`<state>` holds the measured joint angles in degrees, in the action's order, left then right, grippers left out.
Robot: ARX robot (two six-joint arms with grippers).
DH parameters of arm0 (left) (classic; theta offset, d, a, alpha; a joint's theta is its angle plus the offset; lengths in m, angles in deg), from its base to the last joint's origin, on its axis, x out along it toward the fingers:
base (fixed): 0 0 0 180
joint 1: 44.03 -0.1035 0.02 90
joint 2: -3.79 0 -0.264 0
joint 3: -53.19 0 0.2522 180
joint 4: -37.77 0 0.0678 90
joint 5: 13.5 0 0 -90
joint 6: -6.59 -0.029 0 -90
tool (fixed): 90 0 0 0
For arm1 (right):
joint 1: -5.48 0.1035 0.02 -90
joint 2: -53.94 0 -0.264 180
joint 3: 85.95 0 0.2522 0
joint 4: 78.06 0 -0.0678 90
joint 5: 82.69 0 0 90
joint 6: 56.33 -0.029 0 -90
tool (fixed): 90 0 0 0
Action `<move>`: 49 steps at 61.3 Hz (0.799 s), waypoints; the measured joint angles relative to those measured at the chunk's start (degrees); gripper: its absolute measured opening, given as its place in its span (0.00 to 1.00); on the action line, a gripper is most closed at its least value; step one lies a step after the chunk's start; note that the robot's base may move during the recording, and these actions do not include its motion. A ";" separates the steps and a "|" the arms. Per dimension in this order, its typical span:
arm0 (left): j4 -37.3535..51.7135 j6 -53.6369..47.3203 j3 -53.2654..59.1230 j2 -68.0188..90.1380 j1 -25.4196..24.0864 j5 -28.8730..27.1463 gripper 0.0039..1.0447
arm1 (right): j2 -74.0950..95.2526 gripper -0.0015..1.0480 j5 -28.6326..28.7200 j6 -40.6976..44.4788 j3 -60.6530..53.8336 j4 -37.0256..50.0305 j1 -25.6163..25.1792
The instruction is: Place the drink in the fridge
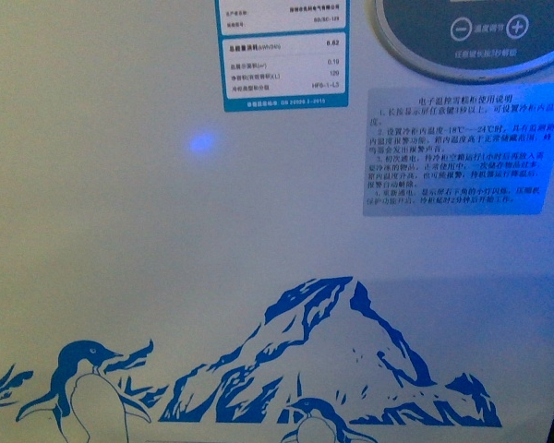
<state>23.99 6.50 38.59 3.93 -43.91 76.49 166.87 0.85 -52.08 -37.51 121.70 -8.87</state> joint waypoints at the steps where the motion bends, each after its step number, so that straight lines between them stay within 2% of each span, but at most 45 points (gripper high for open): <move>1: 0.00 -0.02 0.00 0.00 0.00 0.00 0.92 | 2.75 0.93 -0.44 0.15 1.55 0.55 0.15; 8: 0.00 -0.02 0.00 0.00 0.00 0.00 0.92 | 16.74 0.93 -3.37 -0.83 11.15 0.00 0.39; 27: 0.00 -0.02 0.00 0.00 0.00 0.00 0.92 | 39.36 0.93 -4.94 -8.02 30.51 -4.28 0.98; 49: 0.00 -0.02 0.00 0.00 0.00 0.00 0.92 | 50.58 0.93 -5.81 -11.74 43.76 -8.55 0.20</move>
<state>23.99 6.47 38.59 3.93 -43.91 76.49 217.44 -4.96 -63.82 6.24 113.15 -8.67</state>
